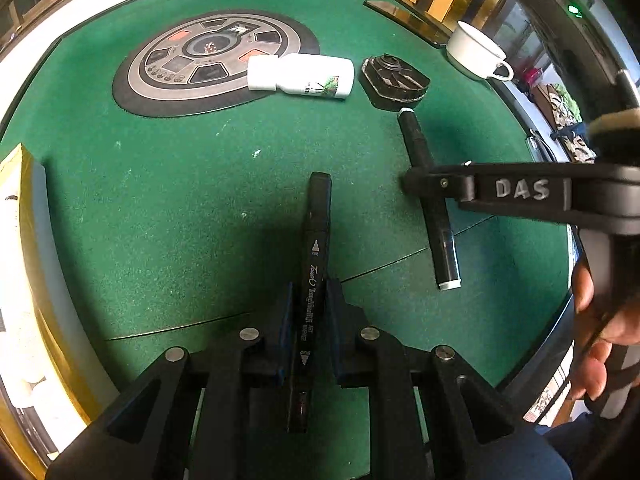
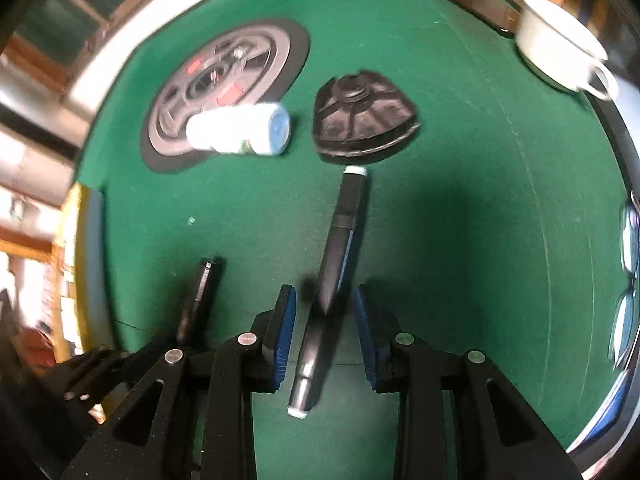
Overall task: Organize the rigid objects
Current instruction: 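Grasp a black marker with the left gripper while the right gripper grasps the other marker, then carry both black markers to the tray with both grippers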
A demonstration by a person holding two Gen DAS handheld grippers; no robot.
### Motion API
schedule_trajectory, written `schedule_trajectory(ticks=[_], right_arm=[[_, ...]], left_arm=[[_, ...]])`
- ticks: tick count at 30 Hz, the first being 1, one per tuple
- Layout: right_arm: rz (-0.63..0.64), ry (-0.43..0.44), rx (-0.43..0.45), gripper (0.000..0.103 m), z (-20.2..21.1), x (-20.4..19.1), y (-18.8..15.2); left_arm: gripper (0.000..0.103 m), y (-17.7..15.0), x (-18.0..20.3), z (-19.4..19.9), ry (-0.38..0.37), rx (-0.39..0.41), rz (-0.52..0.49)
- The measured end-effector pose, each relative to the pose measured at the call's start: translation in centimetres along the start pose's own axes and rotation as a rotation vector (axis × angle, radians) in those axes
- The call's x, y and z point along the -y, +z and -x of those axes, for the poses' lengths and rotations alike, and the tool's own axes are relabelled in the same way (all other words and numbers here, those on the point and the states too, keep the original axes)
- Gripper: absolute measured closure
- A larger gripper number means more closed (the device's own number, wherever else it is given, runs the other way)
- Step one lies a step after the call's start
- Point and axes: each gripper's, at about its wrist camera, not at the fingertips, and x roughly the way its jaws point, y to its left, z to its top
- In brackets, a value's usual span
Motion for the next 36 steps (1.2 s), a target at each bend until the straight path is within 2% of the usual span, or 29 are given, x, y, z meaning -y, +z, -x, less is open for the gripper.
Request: schedule_trajectory(ticks=[2, 3, 13, 17, 23, 28, 36], right_arm=[[0.030, -0.030, 0.001, 0.079, 0.1, -0.3, -0.1], [0.037, -0.030, 0.001, 0.087, 0.2, -0.3, -0.1], [-0.047, 0.134, 0.033, 0.089, 3.2, 3.1, -4.0], [-0.047, 0.179, 0.064, 0.089, 4.5, 3.2, -5.0], [-0.036, 0.207, 0.063, 0.089, 5.1, 2.2, -6.1], [-0.012, 0.234, 0.064, 0.089, 4.7, 0.4, -5.5], [0.070, 0.295, 0.076, 0.089, 5.7, -4.0, -5.2]], left_arm=[[0.089, -0.1, -0.1, 0.1, -0.004, 0.001, 0.005], [0.089, -0.2, -0.1, 0.2, -0.004, 0.001, 0.004], [0.090, -0.4, -0.1, 0.4, 0.005, 0.021, 0.016], [0.091, -0.7, -0.2, 0.9, -0.037, 0.035, 0.045], [0.091, -0.8, -0.7, 2.4, -0.054, 0.069, 0.069], [0.090, -1.2, -1.3, 4.2, -0.037, 0.108, 0.083], [0.090, -2.2, -4.0, 8.2, 0.046, 0.199, 0.131]])
